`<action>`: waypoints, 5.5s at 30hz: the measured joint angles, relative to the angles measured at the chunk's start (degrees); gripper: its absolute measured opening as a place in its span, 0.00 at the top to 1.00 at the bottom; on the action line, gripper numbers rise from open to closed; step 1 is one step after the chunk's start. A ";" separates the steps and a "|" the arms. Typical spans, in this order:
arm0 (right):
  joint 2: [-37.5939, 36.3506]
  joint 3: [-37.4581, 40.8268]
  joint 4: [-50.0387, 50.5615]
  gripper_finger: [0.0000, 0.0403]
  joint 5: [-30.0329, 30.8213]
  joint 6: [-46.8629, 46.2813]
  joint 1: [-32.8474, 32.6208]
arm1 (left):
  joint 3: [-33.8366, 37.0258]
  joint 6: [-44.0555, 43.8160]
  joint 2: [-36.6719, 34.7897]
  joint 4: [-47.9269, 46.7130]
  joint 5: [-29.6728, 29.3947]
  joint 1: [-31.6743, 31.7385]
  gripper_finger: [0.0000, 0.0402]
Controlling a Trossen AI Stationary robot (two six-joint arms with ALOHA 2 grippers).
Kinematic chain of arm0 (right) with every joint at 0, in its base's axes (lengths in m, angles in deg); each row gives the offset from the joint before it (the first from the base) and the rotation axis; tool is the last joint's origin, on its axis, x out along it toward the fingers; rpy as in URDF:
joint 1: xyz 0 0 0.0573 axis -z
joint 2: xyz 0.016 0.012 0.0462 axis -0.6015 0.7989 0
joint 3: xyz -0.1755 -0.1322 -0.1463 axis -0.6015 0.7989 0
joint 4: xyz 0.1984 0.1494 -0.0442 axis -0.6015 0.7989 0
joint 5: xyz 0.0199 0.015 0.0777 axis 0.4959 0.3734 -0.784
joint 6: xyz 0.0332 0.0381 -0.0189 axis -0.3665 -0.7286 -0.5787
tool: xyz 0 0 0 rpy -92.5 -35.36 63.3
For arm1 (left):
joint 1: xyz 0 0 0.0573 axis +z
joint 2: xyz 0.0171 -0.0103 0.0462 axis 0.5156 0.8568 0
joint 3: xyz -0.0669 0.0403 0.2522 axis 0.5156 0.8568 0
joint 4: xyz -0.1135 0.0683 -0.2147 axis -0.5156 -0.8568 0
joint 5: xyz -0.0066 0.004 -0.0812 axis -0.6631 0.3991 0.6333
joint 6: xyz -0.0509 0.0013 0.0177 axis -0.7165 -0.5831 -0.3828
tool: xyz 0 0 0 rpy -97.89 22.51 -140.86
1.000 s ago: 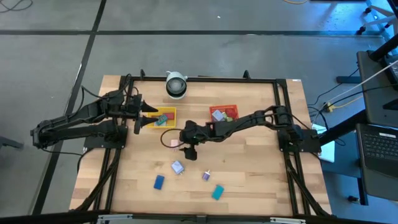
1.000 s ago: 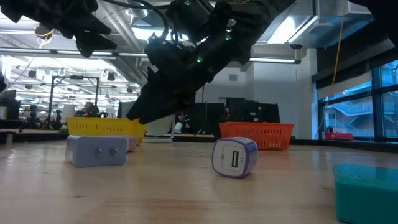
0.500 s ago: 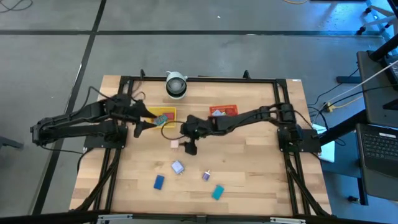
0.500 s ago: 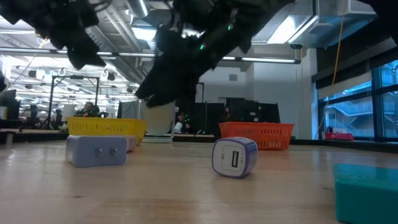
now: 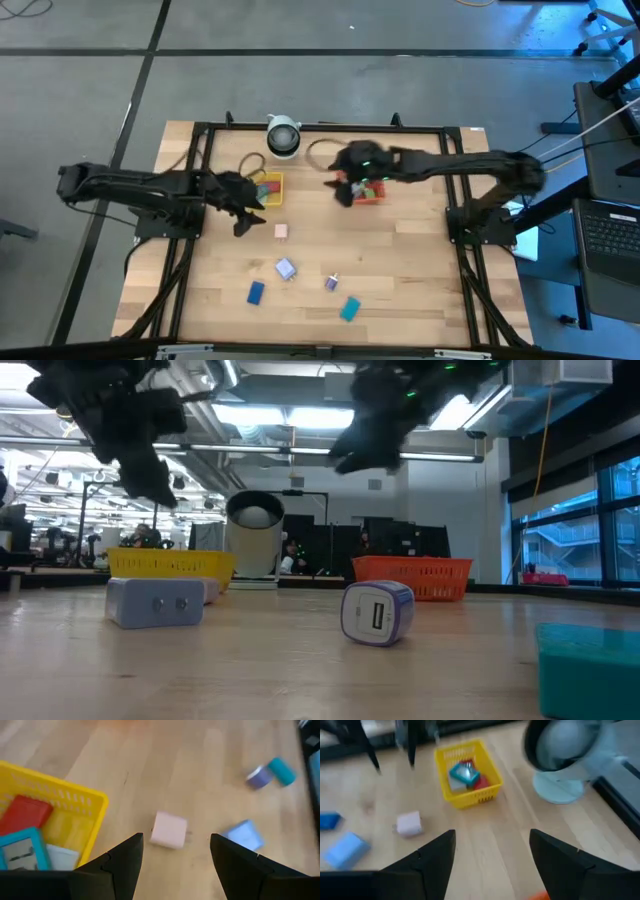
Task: Pick & Place Office items
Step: Put the light pink charger adapter into the orange bin
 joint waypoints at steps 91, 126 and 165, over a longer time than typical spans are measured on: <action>-28.92 19.97 -10.01 0.37 36.32 47.32 -9.10 | -14.19 5.78 14.70 25.56 38.35 17.36 0.43; 5.93 -10.30 -10.06 0.34 15.73 46.23 -19.87 | -14.08 -8.08 26.75 46.06 55.01 15.40 0.42; 6.69 -11.90 -10.14 0.66 7.35 42.02 -17.22 | -14.08 -9.42 26.70 46.48 59.37 14.27 0.41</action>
